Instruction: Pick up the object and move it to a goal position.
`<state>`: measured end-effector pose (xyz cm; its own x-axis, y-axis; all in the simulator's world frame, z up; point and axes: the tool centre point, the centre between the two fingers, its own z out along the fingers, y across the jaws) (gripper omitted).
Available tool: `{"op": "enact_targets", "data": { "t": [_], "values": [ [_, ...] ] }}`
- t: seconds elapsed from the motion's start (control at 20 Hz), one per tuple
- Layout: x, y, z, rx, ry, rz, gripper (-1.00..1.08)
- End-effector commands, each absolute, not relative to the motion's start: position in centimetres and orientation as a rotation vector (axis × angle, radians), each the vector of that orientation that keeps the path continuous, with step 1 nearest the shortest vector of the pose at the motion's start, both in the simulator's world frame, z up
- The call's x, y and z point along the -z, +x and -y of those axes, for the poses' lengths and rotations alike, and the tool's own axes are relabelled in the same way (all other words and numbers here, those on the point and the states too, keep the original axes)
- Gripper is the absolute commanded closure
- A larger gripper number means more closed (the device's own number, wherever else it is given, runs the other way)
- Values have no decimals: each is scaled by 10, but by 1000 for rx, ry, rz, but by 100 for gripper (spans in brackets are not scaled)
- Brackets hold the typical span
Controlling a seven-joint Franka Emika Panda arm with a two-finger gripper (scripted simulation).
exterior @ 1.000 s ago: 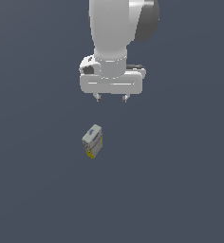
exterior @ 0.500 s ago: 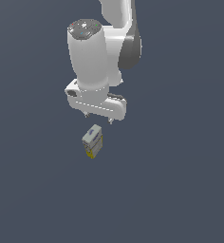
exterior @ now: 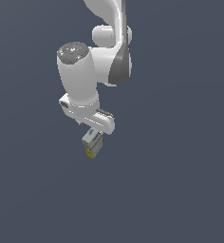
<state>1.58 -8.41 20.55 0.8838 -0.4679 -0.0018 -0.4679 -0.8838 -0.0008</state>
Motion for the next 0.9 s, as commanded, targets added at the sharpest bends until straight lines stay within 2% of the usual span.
{"op": "enact_targets", "data": {
  "t": [0.0, 0.3, 0.85],
  "values": [
    [-203, 18, 87, 0, -3044, -777, -92],
    [-197, 17, 86, -2, -3045, -772, -92],
    [-154, 17, 87, 0, -3044, -779, -92]
  ]
}}
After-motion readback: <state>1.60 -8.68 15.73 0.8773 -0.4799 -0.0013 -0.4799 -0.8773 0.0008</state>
